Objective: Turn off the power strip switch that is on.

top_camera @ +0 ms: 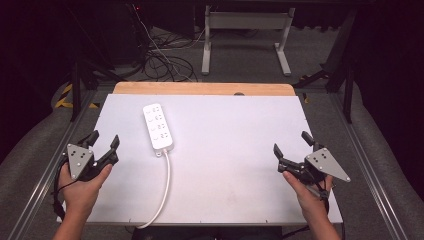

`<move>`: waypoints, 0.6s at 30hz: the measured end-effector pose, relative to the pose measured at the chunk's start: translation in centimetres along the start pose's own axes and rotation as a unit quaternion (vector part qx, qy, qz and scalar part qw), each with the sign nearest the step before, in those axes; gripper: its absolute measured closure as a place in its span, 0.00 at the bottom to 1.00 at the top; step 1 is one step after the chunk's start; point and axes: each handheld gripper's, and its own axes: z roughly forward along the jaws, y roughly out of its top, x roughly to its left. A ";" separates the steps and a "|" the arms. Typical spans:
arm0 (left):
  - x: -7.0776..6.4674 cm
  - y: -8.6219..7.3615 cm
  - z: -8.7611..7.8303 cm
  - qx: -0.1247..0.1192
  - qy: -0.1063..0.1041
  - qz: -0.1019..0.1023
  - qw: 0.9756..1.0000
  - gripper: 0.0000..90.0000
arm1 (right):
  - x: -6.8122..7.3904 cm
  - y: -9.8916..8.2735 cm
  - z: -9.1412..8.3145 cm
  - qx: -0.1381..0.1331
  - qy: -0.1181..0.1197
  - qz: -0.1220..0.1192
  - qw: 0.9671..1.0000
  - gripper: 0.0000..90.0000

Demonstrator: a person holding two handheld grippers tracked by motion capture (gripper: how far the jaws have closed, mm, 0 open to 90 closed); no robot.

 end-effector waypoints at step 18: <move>0.4 0.6 -0.5 0.022 -0.040 -0.011 0.999 0.96 | -0.1 0.0 -0.2 0.003 0.007 0.011 1.000 0.10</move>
